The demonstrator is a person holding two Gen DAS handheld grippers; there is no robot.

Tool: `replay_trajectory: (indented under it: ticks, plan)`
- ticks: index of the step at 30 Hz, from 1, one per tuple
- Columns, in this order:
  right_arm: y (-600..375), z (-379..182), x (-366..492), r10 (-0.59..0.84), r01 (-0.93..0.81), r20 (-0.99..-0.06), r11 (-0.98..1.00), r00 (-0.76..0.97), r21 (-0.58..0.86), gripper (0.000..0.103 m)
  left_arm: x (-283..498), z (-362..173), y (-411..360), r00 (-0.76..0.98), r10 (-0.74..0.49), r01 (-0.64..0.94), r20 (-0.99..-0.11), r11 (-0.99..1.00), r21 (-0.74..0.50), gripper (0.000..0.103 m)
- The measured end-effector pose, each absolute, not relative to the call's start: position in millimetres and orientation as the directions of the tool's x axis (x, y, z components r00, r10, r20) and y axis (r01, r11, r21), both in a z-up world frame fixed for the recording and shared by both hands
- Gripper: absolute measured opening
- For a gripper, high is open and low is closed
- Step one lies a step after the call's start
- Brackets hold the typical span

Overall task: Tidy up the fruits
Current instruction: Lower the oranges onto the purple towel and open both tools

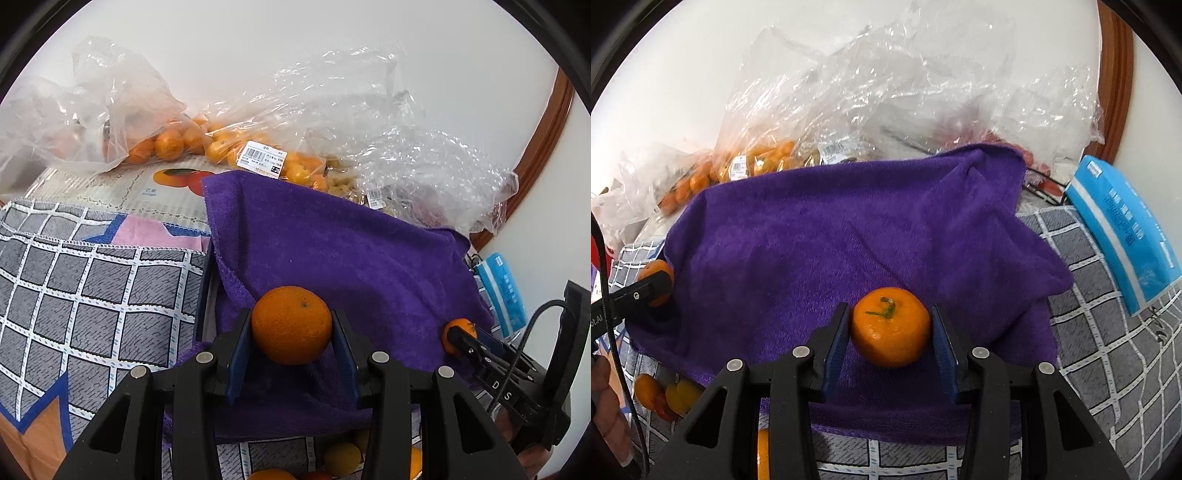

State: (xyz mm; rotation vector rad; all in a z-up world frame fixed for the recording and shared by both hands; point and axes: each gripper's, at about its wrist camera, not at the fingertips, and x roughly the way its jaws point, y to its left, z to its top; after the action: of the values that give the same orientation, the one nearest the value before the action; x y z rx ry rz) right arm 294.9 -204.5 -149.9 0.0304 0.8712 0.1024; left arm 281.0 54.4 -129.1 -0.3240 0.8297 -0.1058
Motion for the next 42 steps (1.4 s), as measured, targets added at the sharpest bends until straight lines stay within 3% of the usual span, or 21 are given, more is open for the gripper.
replay_trajectory:
  ticks: [8,15,26,34,42]
  plan:
    - [-208,-135,285,0.104,-0.074,-0.721,0.995,0.685,0.073,0.052,282,-131,52,0.671,-0.258,-0.002,-0.695,0.937,-0.35,0.04]
    - [-204,-136,283,0.097,-0.07,-0.722,0.995,0.686,0.066,0.052,282,-136,39,0.668,-0.196,0.0,-0.718,0.965,-0.263,0.04]
    - [-190,-140,279,0.091,-0.103,-0.708,0.994,0.701,0.026,0.052,281,-136,38,0.671,-0.183,-0.002,-0.719,0.969,-0.249,0.041]
    - [-198,-133,275,0.117,-0.086,-0.666,0.993,0.737,0.079,0.052,274,-122,36,0.699,-0.182,0.012,-0.692,0.97,-0.242,0.067]
    - [-204,-122,269,0.121,-0.074,-0.635,0.992,0.763,0.1,0.052,264,-106,27,0.732,-0.188,0.053,-0.655,0.974,-0.219,0.073]
